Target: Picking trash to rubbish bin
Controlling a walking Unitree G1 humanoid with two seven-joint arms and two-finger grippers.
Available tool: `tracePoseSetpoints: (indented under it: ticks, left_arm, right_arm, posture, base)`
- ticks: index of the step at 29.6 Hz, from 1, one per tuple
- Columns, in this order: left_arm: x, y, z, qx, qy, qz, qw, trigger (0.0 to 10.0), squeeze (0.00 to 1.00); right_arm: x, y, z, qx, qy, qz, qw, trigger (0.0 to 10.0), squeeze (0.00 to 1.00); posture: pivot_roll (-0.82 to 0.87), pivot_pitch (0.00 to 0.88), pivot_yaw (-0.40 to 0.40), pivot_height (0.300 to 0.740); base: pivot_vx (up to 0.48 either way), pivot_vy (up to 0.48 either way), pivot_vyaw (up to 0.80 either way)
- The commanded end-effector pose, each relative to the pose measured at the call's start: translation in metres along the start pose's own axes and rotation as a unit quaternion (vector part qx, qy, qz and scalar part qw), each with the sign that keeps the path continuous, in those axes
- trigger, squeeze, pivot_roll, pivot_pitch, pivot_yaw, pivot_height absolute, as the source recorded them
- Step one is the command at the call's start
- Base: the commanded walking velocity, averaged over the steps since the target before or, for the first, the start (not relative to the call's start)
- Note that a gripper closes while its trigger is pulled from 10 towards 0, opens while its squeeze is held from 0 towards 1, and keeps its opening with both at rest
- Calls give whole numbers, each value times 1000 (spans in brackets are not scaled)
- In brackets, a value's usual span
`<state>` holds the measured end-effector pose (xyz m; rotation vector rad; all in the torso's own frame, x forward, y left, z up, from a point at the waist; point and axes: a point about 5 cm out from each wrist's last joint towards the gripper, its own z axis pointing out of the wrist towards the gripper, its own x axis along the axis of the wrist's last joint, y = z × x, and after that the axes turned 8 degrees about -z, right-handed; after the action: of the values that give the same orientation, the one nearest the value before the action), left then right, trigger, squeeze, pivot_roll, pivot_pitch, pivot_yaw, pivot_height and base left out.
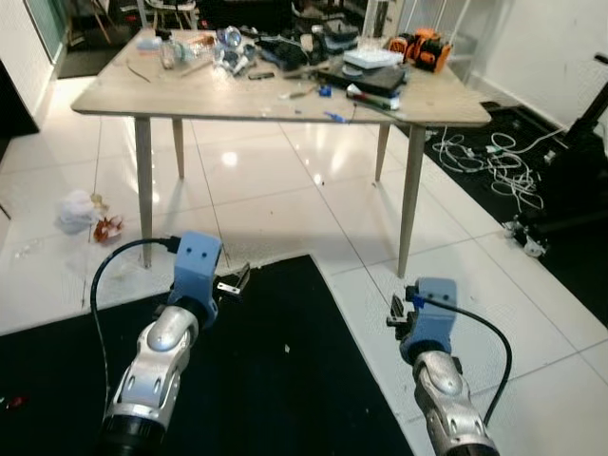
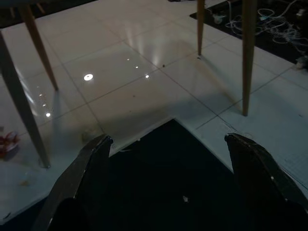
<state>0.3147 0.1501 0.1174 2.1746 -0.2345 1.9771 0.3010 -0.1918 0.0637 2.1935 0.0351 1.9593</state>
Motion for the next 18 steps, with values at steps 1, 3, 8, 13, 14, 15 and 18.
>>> tracePoseSetpoints:
  ticks: [1, 3, 8, 13, 14, 15, 18]
  left_arm:
    - [-5, 0, -2, 1, -11, 1, 1000, 10000, 0]
    - [-5, 0, -2, 1, -11, 1, 1000, 10000, 0]
    - [-5, 0, -1, 0, -11, 1, 1000, 10000, 0]
    - [-5, 0, -1, -1, -11, 2, 1000, 10000, 0]
    - [-5, 0, -1, -1, -11, 1, 1000, 10000, 0]
    - [-5, 0, -1, -1, -11, 1, 1000, 10000, 0]
    - [-5, 0, -1, -2, -12, 2, 1000, 10000, 0]
  right_arm:
    - [-8, 3, -3, -7, -17, -6, 1000, 10000, 0]
    - [-8, 4, -3, -7, -17, -7, 1000, 10000, 0]
    - [-7, 3, -3, -1, -15, -12, 1000, 10000, 0]
    - [-7, 1, -3, 2, -14, -12, 1000, 10000, 0]
    - [-7, 1, -3, 2, -14, -11, 1000, 10000, 0]
    - [-7, 1, -3, 2, -14, -11, 1000, 10000, 0]
    - [-6, 2, -3, -6, -11, -1, 1000, 10000, 0]
  posture:
    - [-4, 119, 21, 740]
    - [-6, 120, 22, 740]
    - [-7, 119, 24, 740]
    - [-7, 117, 25, 740]
    - [-7, 117, 25, 740]
    - [-7, 117, 25, 740]
    - [-6, 112, 27, 740]
  base:
    - [349, 0, 0]
    - [349, 0, 0]
    - [349, 0, 0]
    - [349, 0, 546]
    - [352, 0, 800]
    - [352, 0, 800]
    - [350, 0, 267]
